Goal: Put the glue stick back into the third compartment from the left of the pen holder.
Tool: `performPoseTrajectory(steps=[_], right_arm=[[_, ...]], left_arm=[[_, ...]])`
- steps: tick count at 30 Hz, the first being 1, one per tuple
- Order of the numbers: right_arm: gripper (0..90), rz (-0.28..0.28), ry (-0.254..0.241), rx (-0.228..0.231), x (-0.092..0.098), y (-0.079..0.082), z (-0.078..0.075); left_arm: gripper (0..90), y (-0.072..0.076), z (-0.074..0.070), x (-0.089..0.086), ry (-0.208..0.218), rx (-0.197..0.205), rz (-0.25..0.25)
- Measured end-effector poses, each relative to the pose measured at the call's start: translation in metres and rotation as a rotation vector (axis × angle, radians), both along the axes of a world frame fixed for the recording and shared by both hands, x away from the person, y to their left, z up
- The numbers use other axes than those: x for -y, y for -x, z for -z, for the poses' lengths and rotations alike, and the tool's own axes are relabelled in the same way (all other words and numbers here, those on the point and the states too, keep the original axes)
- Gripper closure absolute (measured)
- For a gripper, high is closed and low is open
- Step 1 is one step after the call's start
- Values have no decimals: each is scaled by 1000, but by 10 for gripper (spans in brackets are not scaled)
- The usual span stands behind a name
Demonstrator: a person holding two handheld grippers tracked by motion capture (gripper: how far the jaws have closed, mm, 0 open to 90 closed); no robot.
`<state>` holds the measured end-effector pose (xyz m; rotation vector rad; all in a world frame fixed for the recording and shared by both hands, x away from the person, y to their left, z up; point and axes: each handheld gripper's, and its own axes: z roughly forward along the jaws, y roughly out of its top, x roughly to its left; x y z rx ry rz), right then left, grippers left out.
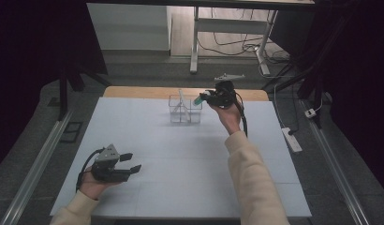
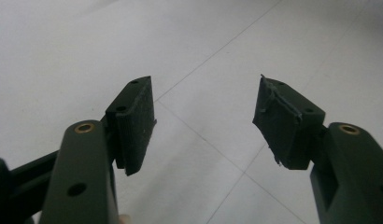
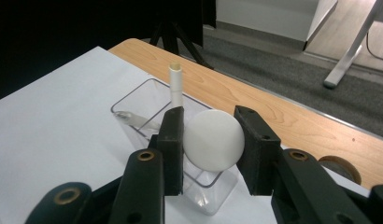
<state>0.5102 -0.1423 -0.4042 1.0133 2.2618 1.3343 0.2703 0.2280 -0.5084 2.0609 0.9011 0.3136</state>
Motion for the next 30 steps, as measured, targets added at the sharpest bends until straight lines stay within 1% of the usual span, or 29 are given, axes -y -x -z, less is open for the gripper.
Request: performPoseTrajectory(steps=[4,6,8,9,10,11,14,19,20,25,29,30], right_arm=[[638,5,9,-18,-3,-7,6],[625,7,14,-17,-4,-9,10],[534,7,-27,-13,-4,-10,13],[518,10,-55,-11,-3,-9,14],[508,10,-68,-13,-2,-8,13],[501,9,-79,-13,0,-7,13],[492,2,-78,-4,6,0,12],[488,-21,-77,17,24,21,16],[488,-28,-68,22,28,26,16],[483,-66,-60,41,50,57,25],[479,-73,-49,44,71,82,35],[478,-70,-57,40,76,88,38]], left_arm=[[376,-1,1,-1,2,-3,-5],[375,-1,2,-2,1,-6,-9],[374,-2,3,-4,0,-11,-16],[374,-2,4,-5,2,-13,-19],[374,-2,4,-6,1,-13,-20],[374,-2,4,-6,3,-14,-24],[374,-1,5,-6,2,-14,-25],[374,-1,5,-6,0,-14,-23],[374,-1,5,-6,0,-13,-23],[374,-1,4,-6,3,-12,-23],[374,-1,4,-6,5,-15,-23],[374,-1,4,-6,6,-16,-23]])
